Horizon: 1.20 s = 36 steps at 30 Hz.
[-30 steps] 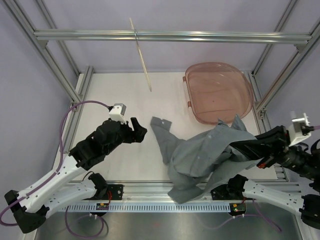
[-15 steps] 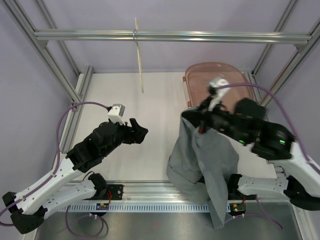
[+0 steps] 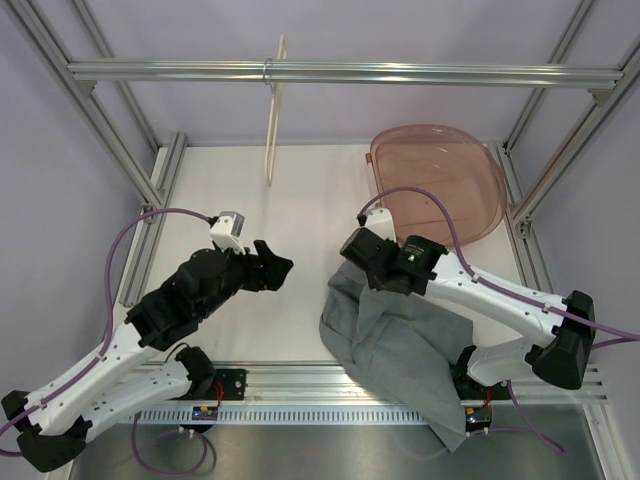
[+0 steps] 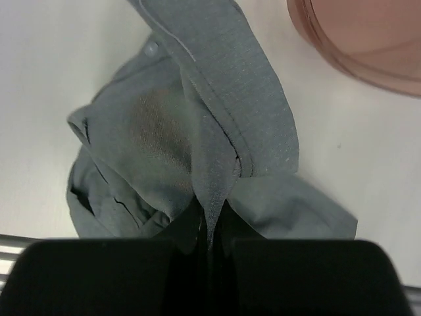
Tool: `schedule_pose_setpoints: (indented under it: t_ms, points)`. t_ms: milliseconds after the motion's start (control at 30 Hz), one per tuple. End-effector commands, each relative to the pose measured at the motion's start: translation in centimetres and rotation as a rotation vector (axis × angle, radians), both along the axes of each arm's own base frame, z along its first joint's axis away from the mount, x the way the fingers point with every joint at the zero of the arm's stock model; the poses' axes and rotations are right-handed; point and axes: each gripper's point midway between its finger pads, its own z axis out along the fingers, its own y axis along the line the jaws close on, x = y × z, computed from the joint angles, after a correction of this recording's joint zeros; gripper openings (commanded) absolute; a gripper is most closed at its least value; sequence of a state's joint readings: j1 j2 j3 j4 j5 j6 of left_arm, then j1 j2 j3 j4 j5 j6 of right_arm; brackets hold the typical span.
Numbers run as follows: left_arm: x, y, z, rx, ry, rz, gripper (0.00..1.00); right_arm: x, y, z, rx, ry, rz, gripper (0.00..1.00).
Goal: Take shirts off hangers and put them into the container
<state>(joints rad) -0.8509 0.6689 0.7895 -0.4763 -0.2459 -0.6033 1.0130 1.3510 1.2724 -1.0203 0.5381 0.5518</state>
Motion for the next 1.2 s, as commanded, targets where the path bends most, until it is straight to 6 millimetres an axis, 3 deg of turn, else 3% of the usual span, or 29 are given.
schedule_pose_setpoints:
  t_ms: [0, 133, 167, 267, 367, 400, 433, 633, 800, 1033, 1167]
  points:
    - [-0.1, -0.6, 0.8, -0.043, -0.026, -0.022, 0.79, -2.2, -2.3, -3.0, -0.012, 0.076, -0.155, 0.07]
    - [-0.2, -0.6, 0.6, -0.042, -0.028, -0.029, 0.79, -4.7, -1.5, -4.5, 0.074, 0.127, -0.132, 0.19]
    - [-0.2, -0.6, 0.5, -0.042, -0.028, -0.029, 0.79, -5.1, -1.4, -4.9, 0.088, 0.134, -0.132, 0.31]
    - [-0.4, -0.8, 0.5, -0.052, -0.032, -0.044, 0.79, -6.4, -1.4, -6.8, 0.111, 0.188, -0.123, 0.43]
    - [-0.6, -0.8, 0.4, -0.052, -0.035, -0.050, 0.79, -7.7, -0.5, -8.7, 0.135, 0.236, -0.072, 0.75]
    - [-0.6, -0.8, 0.4, -0.050, -0.041, -0.056, 0.79, -8.1, 0.0, -9.2, 0.145, 0.241, -0.053, 0.95]
    - [-0.6, -0.7, 0.4, -0.049, -0.041, -0.057, 0.79, -8.5, 0.3, -9.4, 0.151, 0.250, -0.036, 0.99]
    - [-0.9, -0.5, 0.5, -0.046, -0.049, -0.063, 0.80, -11.3, 3.4, -11.0, 0.195, 0.327, 0.136, 0.99]
    - [-1.1, -0.4, 0.8, -0.054, -0.059, -0.069, 0.80, -12.8, 3.6, -13.9, 0.160, 0.384, 0.134, 1.00]
    - [-1.3, -0.2, 0.7, -0.053, -0.059, -0.073, 0.80, -14.8, 3.3, -18.0, -0.083, 0.401, 0.087, 1.00]
    - [-1.4, 0.0, 0.8, -0.050, -0.060, -0.071, 0.80, -16.1, 4.8, -19.2, -0.122, 0.424, 0.078, 0.99]
